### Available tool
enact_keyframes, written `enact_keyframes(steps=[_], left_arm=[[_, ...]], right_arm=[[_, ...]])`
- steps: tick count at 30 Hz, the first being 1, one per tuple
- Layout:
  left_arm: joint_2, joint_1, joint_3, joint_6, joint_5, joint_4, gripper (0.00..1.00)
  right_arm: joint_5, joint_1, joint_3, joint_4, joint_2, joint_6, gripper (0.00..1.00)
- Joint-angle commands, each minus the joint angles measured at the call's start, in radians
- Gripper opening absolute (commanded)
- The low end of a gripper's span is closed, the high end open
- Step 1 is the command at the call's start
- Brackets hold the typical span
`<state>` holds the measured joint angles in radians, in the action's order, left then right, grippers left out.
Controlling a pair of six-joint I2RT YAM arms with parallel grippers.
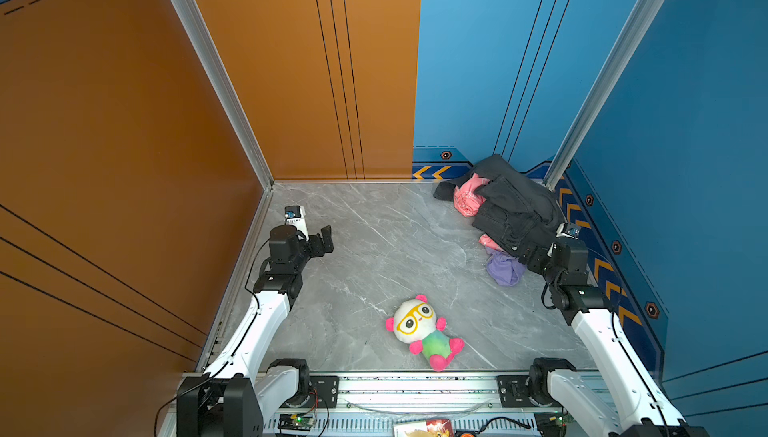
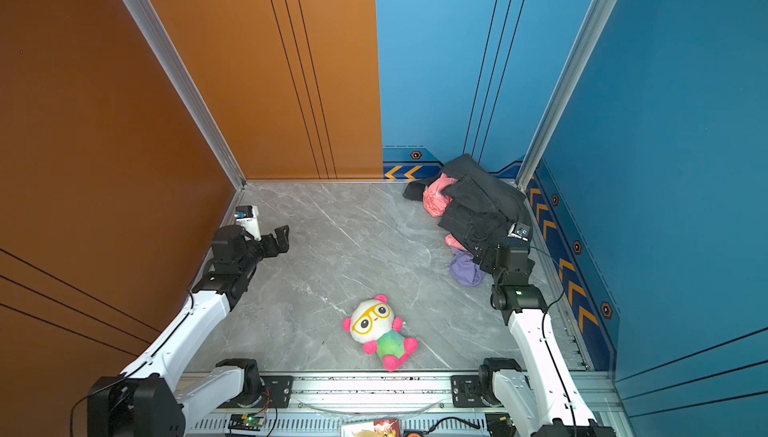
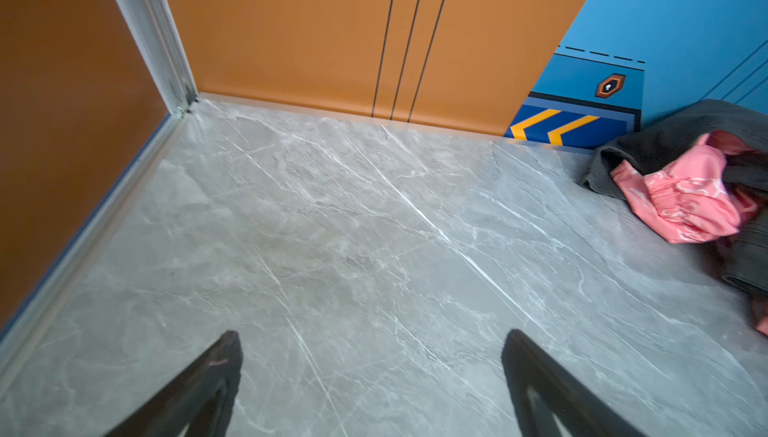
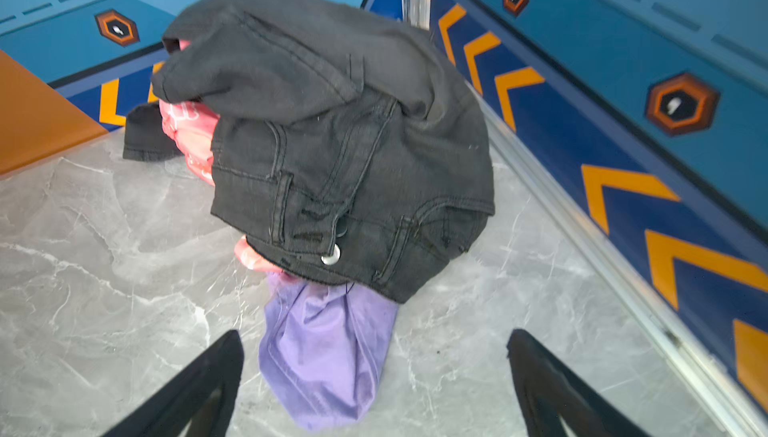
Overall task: Pick out a specific cloth from the pile
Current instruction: 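Lower the right gripper to the lavender shirt under the black jeans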
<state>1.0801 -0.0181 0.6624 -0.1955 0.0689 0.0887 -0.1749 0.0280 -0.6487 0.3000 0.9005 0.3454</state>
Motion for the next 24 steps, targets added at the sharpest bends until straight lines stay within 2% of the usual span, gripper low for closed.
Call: enact_keyframes(steps=[1, 7, 12, 21, 24], left_arm=[[0.019, -0.042, 0.028, -0.072, 0.112, -0.037, 0.98], [0.042, -0.144, 0.019, -0.084, 0.092, -0.037, 0.98], [0.07, -0.216, 0.021, -0.091, 0.091, -0.035, 0.98], [0.109, -0.253, 0.037, -0.111, 0.117, -0.035, 0.98], [0.11, -0.253, 0.034, -0.101, 0.123, -0.031, 0.98]], right_arm=[[0.051, -0.003, 0.035, 0.063, 0.043, 0.116, 0.98], [0.056, -0.011, 0.045, 0.083, 0.137, 0.194, 0.91], [0.071, -0.014, 0.036, 0.068, 0.223, 0.231, 0.8], [0.103, -0.014, 0.003, 0.028, 0.379, 0.299, 0.54], [0.117, -0.014, -0.009, 0.0, 0.421, 0.318, 0.51]])
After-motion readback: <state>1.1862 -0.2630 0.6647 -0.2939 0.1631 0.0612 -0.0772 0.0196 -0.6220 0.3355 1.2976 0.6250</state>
